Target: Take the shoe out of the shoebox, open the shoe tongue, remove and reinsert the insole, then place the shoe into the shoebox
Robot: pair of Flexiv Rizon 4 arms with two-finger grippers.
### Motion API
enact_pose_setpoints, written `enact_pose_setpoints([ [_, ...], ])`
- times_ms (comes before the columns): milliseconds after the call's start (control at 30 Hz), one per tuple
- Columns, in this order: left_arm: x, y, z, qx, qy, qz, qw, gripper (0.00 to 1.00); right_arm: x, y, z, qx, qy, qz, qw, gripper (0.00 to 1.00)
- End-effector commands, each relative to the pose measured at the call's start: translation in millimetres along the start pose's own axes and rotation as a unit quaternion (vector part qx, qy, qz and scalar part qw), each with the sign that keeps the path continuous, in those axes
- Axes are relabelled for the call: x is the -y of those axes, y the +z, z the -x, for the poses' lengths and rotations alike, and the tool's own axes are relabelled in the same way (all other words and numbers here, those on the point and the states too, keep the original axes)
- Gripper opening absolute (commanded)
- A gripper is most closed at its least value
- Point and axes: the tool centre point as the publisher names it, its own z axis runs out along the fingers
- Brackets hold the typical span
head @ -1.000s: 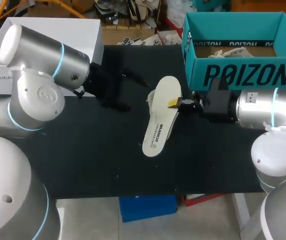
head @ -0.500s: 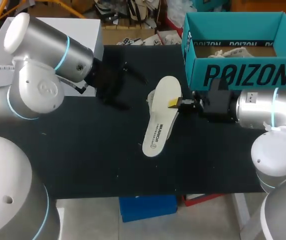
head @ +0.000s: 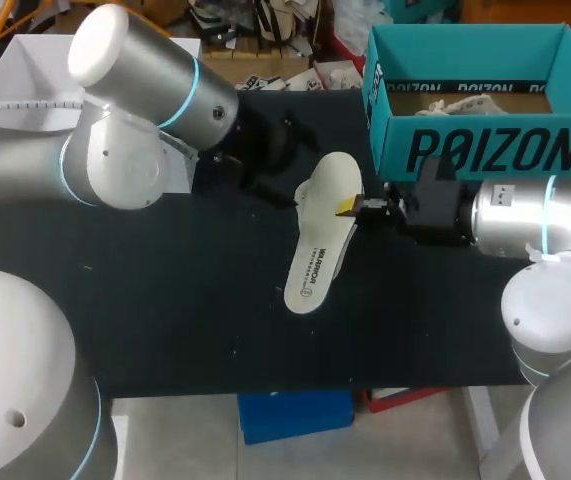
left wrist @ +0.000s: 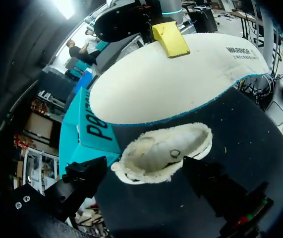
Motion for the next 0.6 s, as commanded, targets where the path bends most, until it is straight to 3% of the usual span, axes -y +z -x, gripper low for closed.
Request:
enact_pose_setpoints([
  [33, -1, 25, 9.0, -0.01, 0.0, 0.014, 1.0, 1.0, 0.8, 1, 0.0, 0.0, 0.0, 0.001, 1.0, 0.0],
  [600, 5, 73, 21.3, -0.028, 0.027, -0.004, 0.999, 1.0, 0.8, 1, 0.0, 0.0, 0.0, 0.001, 1.0, 0.0],
])
